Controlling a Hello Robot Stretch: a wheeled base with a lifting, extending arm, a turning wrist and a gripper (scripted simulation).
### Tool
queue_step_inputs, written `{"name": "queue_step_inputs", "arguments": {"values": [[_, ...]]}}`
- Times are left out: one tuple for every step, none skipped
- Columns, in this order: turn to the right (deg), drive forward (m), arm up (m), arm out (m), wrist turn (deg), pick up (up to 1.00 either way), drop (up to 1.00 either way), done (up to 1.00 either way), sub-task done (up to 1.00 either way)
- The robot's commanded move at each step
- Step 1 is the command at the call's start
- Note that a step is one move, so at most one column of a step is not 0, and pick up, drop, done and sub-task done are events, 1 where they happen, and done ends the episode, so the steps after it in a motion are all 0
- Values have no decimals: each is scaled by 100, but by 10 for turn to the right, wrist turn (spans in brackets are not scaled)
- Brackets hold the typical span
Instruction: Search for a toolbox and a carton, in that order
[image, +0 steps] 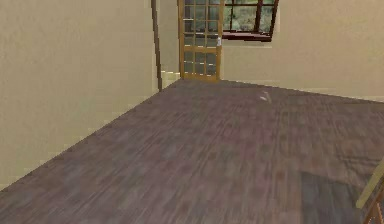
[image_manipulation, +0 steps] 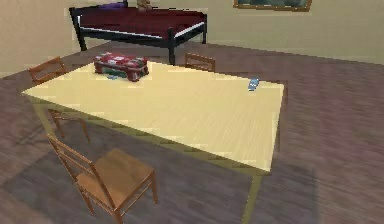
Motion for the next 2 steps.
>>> {"name": "queue_step_inputs", "arguments": {"values": [[0, 100, 0, 0, 0, 0, 0, 0, 0], [0, 100, 0, 0, 0, 0, 0, 0, 0]]}}
